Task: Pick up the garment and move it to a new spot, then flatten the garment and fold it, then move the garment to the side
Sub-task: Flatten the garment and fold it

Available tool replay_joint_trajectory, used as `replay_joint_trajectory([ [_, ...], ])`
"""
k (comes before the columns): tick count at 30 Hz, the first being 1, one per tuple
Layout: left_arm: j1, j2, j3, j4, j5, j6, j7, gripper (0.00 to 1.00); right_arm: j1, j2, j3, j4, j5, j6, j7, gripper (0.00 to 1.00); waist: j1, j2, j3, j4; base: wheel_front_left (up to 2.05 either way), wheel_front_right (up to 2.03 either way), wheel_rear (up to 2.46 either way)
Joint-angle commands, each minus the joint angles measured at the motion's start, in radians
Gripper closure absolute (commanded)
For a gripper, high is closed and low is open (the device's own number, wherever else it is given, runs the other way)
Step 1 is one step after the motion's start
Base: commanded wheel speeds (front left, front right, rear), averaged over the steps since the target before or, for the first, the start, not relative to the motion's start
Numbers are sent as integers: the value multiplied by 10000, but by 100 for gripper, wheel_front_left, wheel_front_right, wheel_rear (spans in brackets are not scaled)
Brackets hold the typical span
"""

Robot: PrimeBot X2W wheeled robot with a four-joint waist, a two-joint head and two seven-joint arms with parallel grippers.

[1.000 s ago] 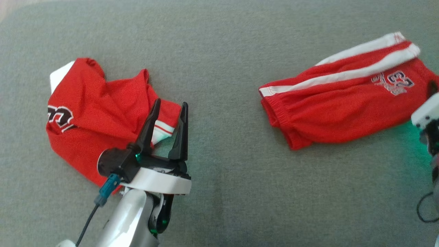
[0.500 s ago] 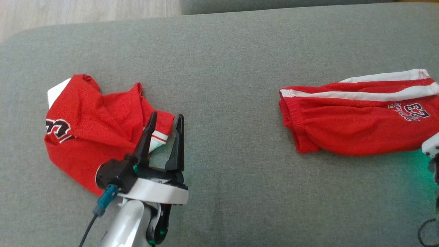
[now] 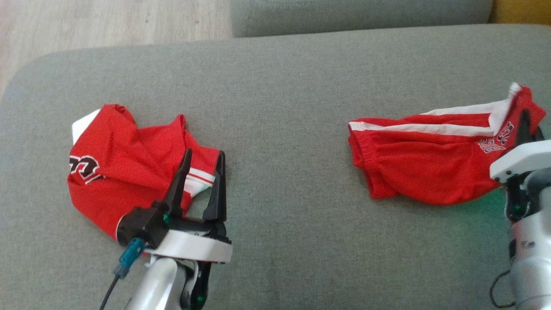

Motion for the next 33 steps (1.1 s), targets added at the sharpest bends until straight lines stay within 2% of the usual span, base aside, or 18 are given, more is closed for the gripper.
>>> replay_joint_trajectory([
  [1,-57,34,396,-245,31,92,-95,0,12,92,493,-585,8,19,-142,100,0,0,-188,-20,0,0,0],
  [6,122,34,502,-181,-12,103,-95,0,281,561,1665,-1425,595,19,-131,100,0,0,-488,51,0,0,0],
  [17,451,34,568,-153,117,87,-95,0,955,693,4811,-2631,1358,19,-595,100,0,0,-812,468,0,0,0],
  [25,578,33,623,-127,185,90,-95,0,1614,43,6978,-2743,1877,19,-643,100,0,0,-925,784,0,0,0],
  [33,722,33,678,-123,245,91,-95,0,1924,-913,8912,-2550,2106,19,14,100,0,0,-1017,690,0,0,0],
])
